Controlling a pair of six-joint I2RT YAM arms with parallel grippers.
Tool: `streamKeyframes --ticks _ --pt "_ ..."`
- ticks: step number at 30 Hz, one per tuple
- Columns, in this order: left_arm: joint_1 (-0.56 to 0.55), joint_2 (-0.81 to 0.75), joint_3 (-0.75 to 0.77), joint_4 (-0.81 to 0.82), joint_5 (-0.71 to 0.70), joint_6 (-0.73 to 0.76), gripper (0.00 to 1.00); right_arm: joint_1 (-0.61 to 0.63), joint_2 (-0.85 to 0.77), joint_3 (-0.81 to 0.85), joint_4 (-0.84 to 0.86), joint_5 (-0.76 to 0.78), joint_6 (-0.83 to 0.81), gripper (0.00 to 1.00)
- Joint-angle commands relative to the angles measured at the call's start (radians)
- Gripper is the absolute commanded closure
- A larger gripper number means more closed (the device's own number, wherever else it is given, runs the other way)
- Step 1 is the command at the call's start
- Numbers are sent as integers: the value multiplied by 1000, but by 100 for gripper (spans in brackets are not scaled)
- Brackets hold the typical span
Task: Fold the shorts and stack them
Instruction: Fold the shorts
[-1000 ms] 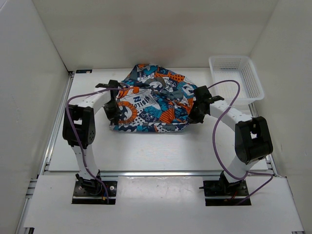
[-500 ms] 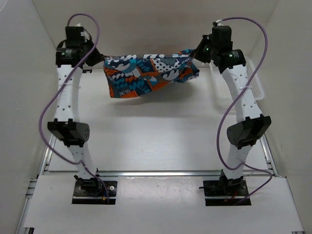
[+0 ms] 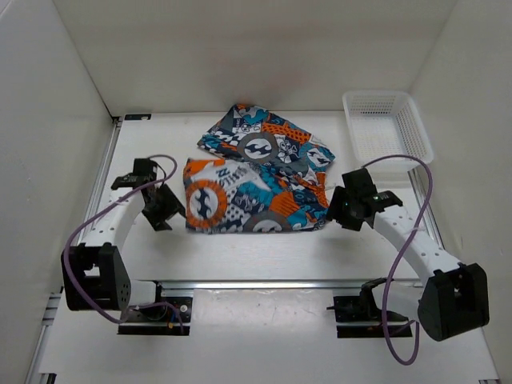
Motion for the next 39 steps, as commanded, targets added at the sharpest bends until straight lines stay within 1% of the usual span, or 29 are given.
streamKeyframes --ticks 1,2,4,5,6,8,9,10,11,12,13,14,15,16,17,19,21,23,24,25,29,30,32,33,34,35,36,39 --pt "2 -61 -61 19 36 -32 32 -2 -105 -6 -17 102 74 37" --pt "2 -93 -61 19 36 -41 33 -2 -118 4 -32 116 74 37" --pt "2 -116 -46 -13 10 -41 47 -2 -158 24 -61 139 85 40" --pt "2 -116 -36 -28 0 -41 55 -2 -169 36 -61 139 96 42" --pt "2 -116 -24 -46 -9 -41 67 -11 -178 36 -72 139 96 47" --pt "2 -95 -24 -92 -19 -41 73 -20 -189 36 -81 90 119 52" --pt "-9 -95 -47 -102 -29 -64 75 -20 -198 36 -90 73 128 59" --pt "-24 -95 -62 -102 -29 -73 76 -20 -198 26 -91 53 139 62" --pt "-24 -95 -81 -102 -29 -86 73 -20 -198 4 -91 32 154 64" --pt "-35 -95 -119 -84 -19 -98 64 -20 -209 -9 -91 12 163 65" --pt "-50 -95 -136 -67 12 -98 53 -20 -220 -23 -91 -19 172 68" --pt "-60 -95 -150 -51 21 -112 24 -20 -220 -48 -91 -30 183 68" --pt "-87 -78 -159 -22 21 -131 13 -20 -232 -60 -91 -39 183 68" --pt "-102 -64 -171 -5 21 -141 5 -20 -246 -71 -91 -39 183 68" --pt "-115 -46 -171 9 21 -141 0 -20 -257 -89 -91 -53 194 68" --pt "-161 26 -171 35 21 -159 0 -20 -257 -103 -91 -64 194 65" --pt "-201 76 -171 62 21 -178 0 -20 -257 -114 -91 -88 214 47" --pt "-262 140 -171 84 21 -207 0 -29 -248 -123 -91 -105 228 34" --pt "-282 157 -162 84 9 -217 0 -29 -247 -123 -81 -116 247 30" --pt "-309 184 -162 84 0 -228 2 -29 -237 -135 -72 -116 258 29" --pt "-324 238 -142 105 -40 -250 16 -71 -192 -175 7 -154 301 29" --pt "-324 252 -133 105 -54 -238 28 -94 -182 -186 30 -163 301 29" --pt "-324 293 -107 105 -65 -228 44 -123 -133 -206 106 -212 311 30" --pt "-324 307 -95 105 -77 -228 54 -144 -113 -220 129 -223 311 33" --pt "-324 320 -84 105 -77 -216 75 -144 -91 -220 152 -223 311 33" --pt "-324 330 -64 105 -77 -205 85 -155 -50 -220 184 -232 311 35" --pt "-324 341 -64 105 -77 -205 90 -155 -30 -220 201 -232 311 35" --pt "-324 332 -52 105 -77 -205 90 -155 32 -220 264 -254 330 36"
